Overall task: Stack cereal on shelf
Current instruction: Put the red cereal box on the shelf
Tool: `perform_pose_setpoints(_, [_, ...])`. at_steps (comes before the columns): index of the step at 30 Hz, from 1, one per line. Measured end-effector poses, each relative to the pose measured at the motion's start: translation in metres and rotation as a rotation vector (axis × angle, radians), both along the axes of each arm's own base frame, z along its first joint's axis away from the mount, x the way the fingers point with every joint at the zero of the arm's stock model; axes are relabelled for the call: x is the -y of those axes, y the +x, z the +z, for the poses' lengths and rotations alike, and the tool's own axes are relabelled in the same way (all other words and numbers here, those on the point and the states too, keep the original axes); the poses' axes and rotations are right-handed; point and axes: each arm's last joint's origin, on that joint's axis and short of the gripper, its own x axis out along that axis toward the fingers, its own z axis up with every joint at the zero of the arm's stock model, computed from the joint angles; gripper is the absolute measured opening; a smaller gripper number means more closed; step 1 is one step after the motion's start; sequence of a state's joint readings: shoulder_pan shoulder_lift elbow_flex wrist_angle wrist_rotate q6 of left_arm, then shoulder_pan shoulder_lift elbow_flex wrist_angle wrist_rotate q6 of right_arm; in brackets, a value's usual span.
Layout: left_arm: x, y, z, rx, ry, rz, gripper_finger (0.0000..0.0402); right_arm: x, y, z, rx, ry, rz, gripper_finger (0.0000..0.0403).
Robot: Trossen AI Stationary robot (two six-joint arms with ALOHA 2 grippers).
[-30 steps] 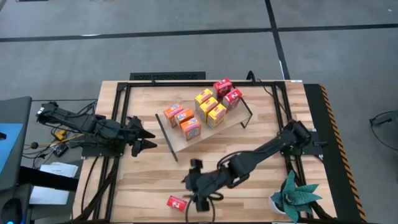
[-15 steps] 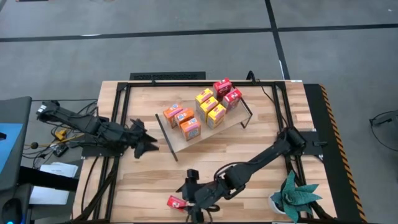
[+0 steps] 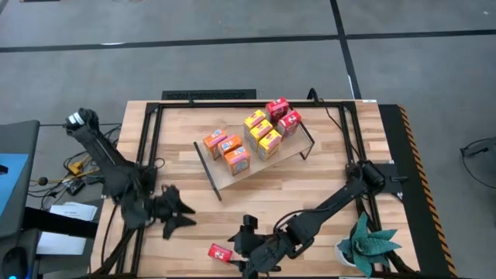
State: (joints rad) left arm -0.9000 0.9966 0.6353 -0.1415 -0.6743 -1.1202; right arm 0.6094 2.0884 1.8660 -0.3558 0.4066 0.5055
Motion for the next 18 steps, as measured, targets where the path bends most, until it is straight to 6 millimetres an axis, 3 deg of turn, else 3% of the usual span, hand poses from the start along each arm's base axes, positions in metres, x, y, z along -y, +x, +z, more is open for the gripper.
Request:
perform_pose_setpoints(8, [0.064, 0.008, -0.056, 0.011, -0.008, 0.061, 0.0163, -0.01, -0.006, -0.005, 0.002, -0.003, -0.04, 0.0302])
perform_pose_setpoints(14, [0.091, 0.02, -0.093, 0.017, -0.063, 0.057, 0.012, -0.009, -0.005, -0.005, -0.001, 0.018, -0.068, 0.0302])
perform_pose_setpoints(18, [0.108, 0.029, -0.107, 0.003, -0.055, 0.057, 0.0098, -0.009, -0.005, -0.005, -0.002, 0.027, -0.074, 0.0302])
